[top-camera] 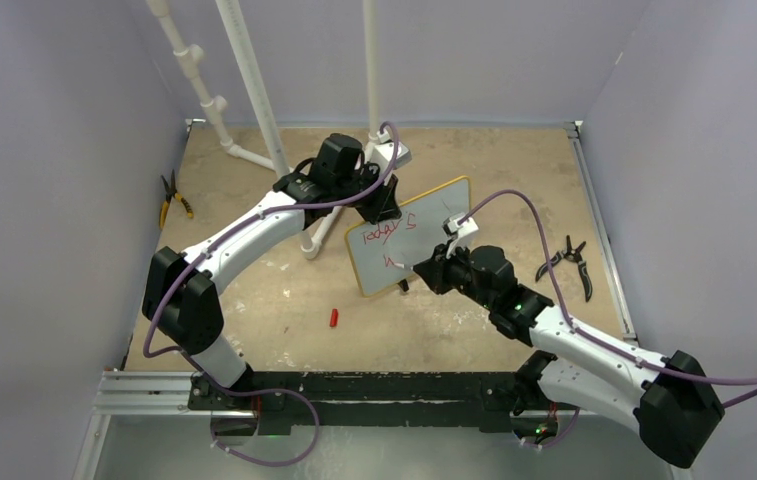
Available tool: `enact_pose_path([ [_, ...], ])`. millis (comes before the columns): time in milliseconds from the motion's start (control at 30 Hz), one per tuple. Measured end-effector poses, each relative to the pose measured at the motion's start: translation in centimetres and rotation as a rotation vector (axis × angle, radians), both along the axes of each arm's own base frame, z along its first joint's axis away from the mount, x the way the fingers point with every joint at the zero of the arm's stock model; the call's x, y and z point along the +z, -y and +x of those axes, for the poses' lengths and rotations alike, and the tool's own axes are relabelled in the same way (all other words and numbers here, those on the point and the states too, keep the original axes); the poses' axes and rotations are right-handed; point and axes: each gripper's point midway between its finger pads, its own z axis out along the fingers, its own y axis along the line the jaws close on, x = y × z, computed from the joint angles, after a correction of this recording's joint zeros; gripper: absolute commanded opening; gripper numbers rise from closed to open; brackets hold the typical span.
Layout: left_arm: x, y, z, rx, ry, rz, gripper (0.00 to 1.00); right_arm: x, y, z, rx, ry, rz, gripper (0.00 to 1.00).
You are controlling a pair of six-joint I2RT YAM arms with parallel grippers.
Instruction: Write a sentence on the whiteboard
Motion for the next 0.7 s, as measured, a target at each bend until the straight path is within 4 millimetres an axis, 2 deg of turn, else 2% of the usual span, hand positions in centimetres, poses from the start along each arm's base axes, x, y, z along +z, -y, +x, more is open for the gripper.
enact_pose_path([
  [400,0.0,0.0,0.0,-0.003,-0.001,-0.001,0.0,0.0,0.2,0.0,-0.009,-0.003,0.0,0.0],
  [700,0.0,0.0,-0.1,-0.003,-0.002,-0.002,0.0,4.0,0.4,0.8,-0.053,0.109,0.096,0.0],
])
